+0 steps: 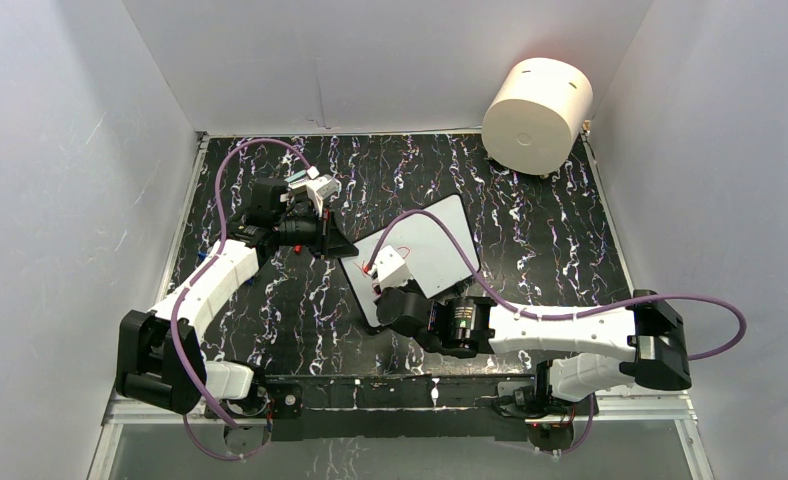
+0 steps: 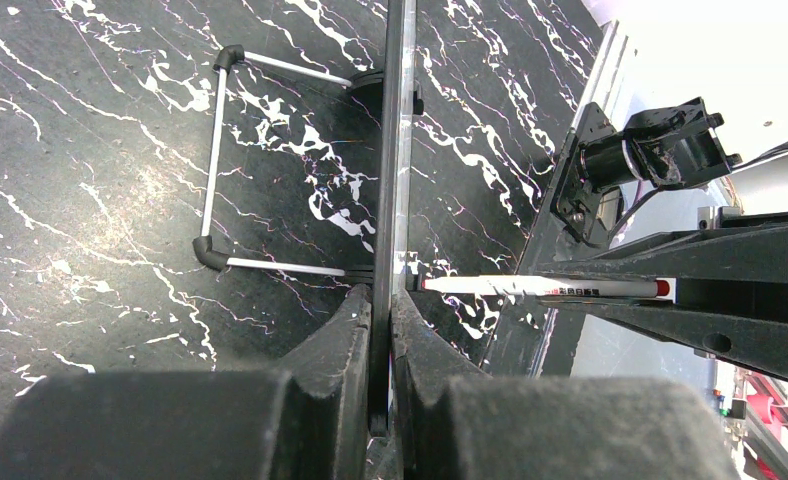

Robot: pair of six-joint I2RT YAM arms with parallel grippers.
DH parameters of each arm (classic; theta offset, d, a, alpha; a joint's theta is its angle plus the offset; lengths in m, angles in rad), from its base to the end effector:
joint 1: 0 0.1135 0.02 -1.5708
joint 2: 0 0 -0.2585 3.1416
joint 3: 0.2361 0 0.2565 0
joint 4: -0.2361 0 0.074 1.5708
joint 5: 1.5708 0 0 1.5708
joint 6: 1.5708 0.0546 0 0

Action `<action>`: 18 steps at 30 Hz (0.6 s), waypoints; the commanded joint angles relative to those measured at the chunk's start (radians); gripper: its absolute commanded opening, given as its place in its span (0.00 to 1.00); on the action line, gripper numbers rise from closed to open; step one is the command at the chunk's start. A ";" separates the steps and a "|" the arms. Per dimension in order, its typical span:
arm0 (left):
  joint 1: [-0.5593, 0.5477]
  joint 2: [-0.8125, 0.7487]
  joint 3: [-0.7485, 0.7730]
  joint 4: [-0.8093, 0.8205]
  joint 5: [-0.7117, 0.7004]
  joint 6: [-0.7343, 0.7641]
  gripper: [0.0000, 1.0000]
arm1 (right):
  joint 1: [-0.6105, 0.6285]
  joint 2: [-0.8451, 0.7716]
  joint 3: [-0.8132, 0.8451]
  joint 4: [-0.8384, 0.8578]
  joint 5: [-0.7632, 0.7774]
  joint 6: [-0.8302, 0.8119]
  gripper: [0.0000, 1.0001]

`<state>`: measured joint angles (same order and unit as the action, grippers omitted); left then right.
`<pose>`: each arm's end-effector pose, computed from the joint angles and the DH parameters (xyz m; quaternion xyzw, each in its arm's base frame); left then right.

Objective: Write a sentence on the whiteboard

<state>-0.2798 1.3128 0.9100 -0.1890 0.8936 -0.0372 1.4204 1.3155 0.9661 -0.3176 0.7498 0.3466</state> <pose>0.2735 -0.1229 0.2605 0.2980 0.7655 -0.4435 0.3585 0.0816 0.2902 0.2641 -0.2908 0.8011 0.1051 0.5124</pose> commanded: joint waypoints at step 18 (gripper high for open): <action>-0.011 0.014 -0.014 -0.071 -0.104 0.033 0.00 | -0.001 0.007 0.010 0.022 0.037 0.015 0.00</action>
<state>-0.2798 1.3128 0.9100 -0.1890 0.8936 -0.0372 1.4204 1.3178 0.9661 -0.3183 0.7567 0.3527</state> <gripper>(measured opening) 0.062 0.197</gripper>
